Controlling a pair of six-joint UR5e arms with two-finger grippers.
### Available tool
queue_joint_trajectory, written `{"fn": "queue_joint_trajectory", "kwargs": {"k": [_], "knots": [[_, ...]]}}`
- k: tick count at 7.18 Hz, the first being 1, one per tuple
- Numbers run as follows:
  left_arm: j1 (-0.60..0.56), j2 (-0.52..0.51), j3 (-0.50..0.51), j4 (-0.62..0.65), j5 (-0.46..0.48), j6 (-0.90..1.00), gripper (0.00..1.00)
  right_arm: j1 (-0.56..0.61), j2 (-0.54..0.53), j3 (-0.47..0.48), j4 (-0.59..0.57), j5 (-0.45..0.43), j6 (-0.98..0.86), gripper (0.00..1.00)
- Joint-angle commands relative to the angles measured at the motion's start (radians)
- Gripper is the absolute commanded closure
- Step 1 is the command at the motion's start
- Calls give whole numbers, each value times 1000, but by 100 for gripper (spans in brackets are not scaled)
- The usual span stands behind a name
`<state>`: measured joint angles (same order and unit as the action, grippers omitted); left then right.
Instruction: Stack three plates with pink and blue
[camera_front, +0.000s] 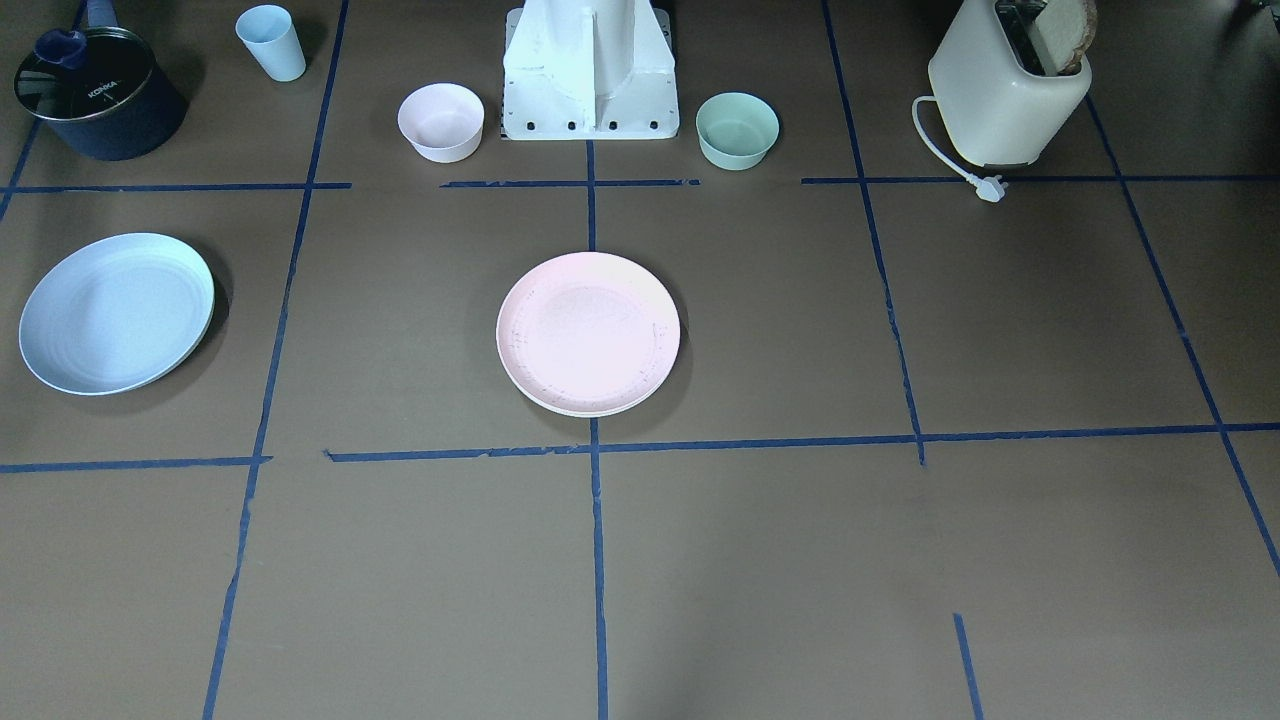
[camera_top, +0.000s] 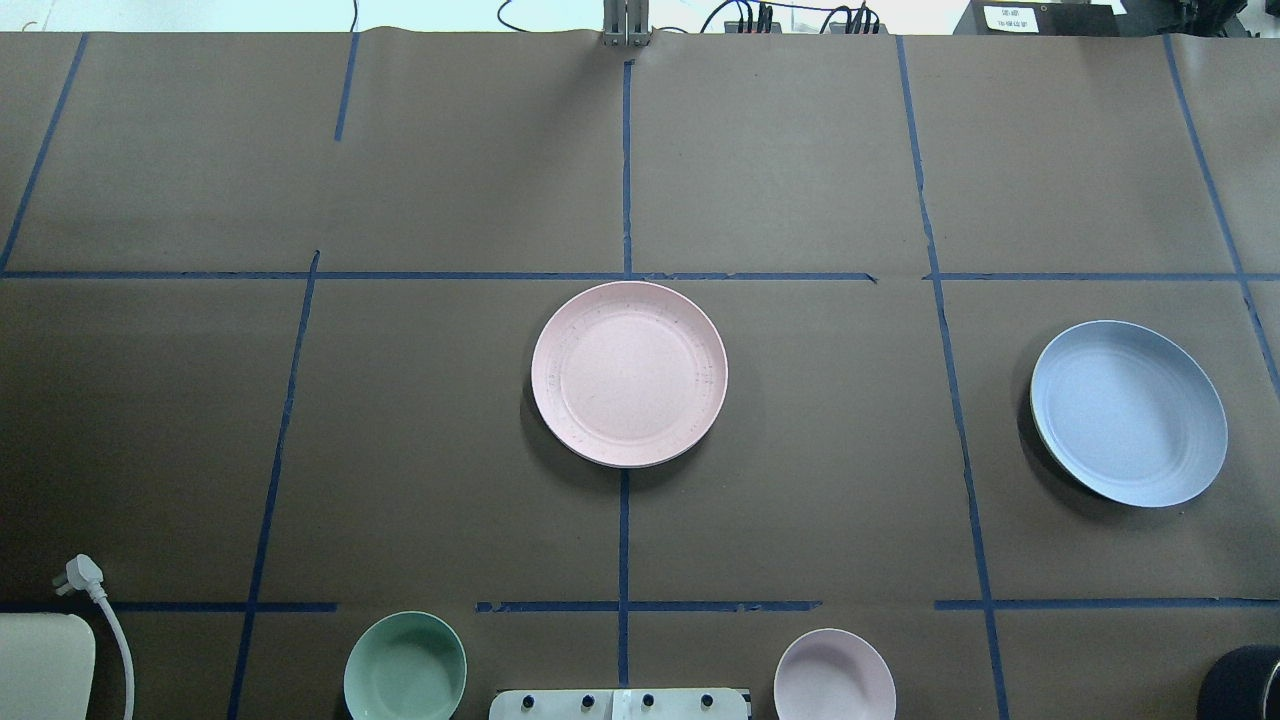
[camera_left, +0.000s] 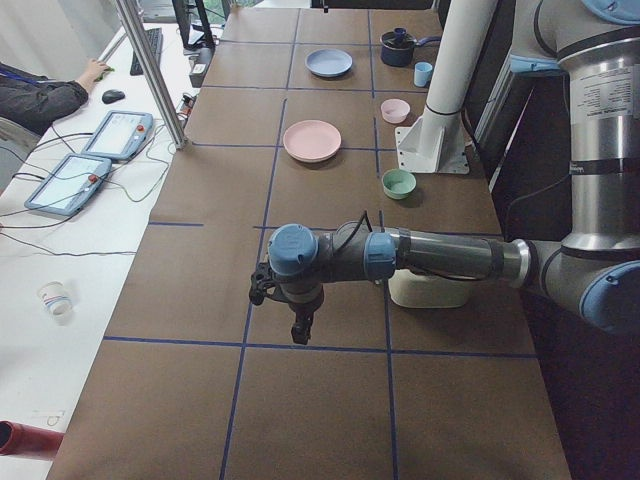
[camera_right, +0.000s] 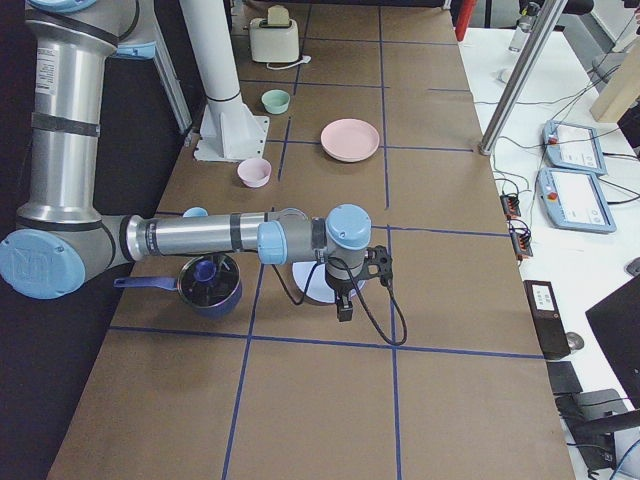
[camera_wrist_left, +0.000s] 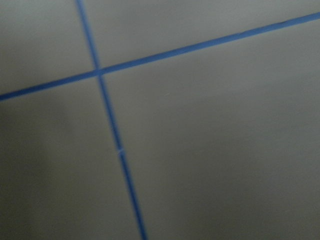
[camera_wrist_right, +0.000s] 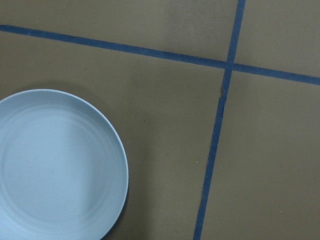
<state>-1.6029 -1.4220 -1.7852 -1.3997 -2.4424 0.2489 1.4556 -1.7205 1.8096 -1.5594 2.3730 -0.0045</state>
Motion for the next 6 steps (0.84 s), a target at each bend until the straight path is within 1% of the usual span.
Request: {"fn": "queue_joint_trajectory", "kwargs": {"k": [1,2,3,4,5,6], "knots": [[-19,12,7,-4,-15,-20,0,-96,-34,-12,180,32,253,0],[-19,14,6,-4,-15,-20,0,-175,-53,-59,398,5,444,0],[-19,14,6,-4,-15,-20,0,-246,-51,-178,646,-12,600,0],[-19,14,6,-4,-15,-20,0,-329,-41,-275,841,-79,733,0],[-19,14,6,-4,-15,-20,0,-365,-37,-318,924,-99,789,0],[-19,14,6,-4,-15,-20,0,-376,-37,-328,927,-100,788,2]]}}
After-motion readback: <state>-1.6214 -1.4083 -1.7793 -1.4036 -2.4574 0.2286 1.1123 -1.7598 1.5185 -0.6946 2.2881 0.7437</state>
